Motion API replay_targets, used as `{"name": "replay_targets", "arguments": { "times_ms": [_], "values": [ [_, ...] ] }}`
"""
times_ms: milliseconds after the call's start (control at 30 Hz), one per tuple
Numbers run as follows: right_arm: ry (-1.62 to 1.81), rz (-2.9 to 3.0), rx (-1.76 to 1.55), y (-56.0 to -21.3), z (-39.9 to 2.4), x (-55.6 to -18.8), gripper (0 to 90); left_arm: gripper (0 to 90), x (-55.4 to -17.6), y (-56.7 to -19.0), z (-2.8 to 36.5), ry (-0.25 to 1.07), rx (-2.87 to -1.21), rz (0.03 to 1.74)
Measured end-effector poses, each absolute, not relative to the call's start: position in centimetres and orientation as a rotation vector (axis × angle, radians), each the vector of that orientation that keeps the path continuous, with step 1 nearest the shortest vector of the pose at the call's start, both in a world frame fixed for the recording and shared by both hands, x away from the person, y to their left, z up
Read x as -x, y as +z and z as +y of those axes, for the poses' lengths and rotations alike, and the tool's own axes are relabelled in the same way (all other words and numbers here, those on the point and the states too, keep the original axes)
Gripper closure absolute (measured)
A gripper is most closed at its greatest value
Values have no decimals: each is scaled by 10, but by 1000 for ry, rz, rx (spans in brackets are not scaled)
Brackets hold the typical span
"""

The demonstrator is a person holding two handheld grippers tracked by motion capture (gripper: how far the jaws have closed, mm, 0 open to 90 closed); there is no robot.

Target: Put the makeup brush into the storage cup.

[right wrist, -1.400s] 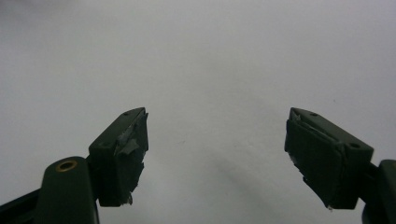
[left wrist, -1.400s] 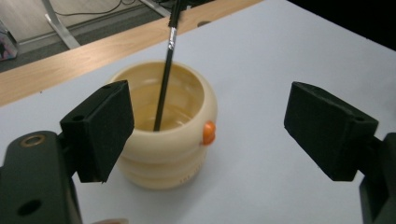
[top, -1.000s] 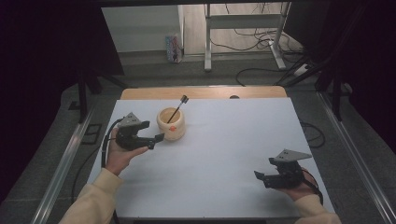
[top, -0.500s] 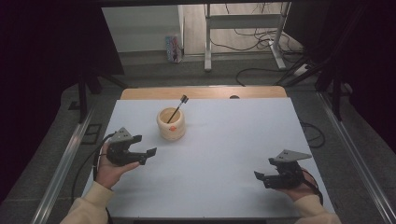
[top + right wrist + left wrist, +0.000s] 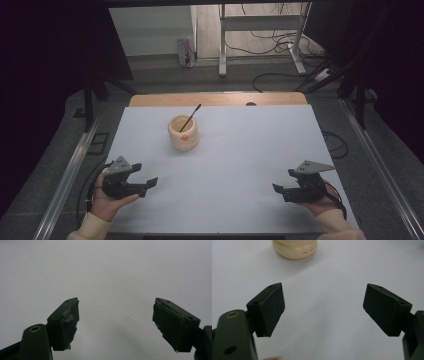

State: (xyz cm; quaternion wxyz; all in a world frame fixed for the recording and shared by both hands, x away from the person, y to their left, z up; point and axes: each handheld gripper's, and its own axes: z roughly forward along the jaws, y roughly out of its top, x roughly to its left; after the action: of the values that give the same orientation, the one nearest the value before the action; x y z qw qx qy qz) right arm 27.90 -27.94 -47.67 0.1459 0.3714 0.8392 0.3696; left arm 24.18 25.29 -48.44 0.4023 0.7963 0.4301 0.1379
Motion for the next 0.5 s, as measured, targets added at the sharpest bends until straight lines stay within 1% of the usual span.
{"name": "replay_targets", "arguments": {
  "times_ms": [500],
  "values": [
    [1078, 2413, -1069, -475, -278, -279, 209, 183, -244, -488, 250, 345, -2039, 1090]
  ]
}}
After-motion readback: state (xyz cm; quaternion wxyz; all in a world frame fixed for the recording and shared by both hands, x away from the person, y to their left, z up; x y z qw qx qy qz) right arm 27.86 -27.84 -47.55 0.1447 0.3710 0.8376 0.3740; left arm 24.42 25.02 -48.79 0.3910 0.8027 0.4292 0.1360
